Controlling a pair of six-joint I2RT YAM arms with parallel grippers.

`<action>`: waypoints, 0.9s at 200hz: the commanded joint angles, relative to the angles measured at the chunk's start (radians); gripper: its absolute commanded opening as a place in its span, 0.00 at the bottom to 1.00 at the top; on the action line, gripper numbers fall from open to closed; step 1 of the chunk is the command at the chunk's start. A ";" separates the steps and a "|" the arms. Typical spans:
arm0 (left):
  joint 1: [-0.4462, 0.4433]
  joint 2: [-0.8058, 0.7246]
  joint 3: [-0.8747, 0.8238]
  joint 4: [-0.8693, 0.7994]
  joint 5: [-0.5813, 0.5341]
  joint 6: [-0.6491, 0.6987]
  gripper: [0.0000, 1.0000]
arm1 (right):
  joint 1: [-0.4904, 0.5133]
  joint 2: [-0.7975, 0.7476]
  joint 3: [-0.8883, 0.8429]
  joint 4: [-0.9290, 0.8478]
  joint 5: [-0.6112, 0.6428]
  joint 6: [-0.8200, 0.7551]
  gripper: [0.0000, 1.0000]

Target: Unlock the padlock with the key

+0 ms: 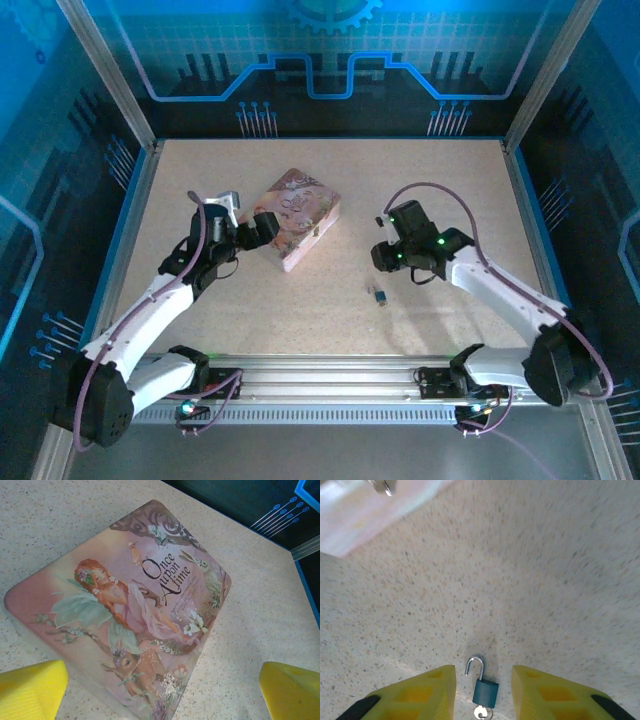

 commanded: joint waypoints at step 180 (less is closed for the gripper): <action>0.080 -0.156 -0.274 0.296 -0.557 0.424 0.99 | -0.518 -0.403 -0.578 0.702 0.067 -0.241 1.00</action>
